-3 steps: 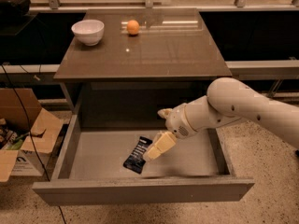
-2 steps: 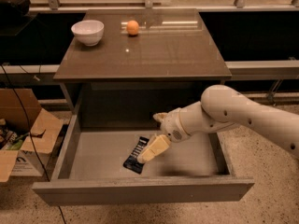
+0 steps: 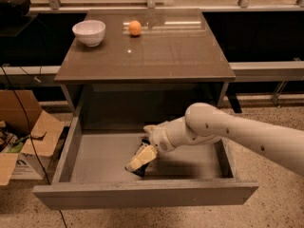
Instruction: Pick rxbar blueberry from top drawer and place on counter
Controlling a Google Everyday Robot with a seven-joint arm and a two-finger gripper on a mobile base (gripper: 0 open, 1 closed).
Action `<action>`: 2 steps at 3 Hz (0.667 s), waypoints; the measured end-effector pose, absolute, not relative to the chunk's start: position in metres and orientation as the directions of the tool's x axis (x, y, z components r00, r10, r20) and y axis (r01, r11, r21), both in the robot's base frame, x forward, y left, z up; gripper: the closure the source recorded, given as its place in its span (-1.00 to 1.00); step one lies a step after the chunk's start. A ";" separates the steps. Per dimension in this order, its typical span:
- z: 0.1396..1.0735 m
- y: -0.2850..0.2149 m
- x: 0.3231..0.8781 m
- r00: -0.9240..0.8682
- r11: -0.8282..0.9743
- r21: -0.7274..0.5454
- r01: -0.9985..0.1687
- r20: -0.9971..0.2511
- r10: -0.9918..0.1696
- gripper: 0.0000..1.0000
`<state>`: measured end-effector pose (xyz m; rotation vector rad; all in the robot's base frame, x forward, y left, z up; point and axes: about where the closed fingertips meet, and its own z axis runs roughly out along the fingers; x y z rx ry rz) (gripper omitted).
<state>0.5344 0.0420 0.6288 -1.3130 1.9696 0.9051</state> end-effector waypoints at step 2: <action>0.597 0.040 0.532 -0.377 0.332 0.220 -0.917 -0.748 -0.546 -1.00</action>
Offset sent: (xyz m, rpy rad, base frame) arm -0.0017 -0.0183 -0.0409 -0.0876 0.0176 -0.1072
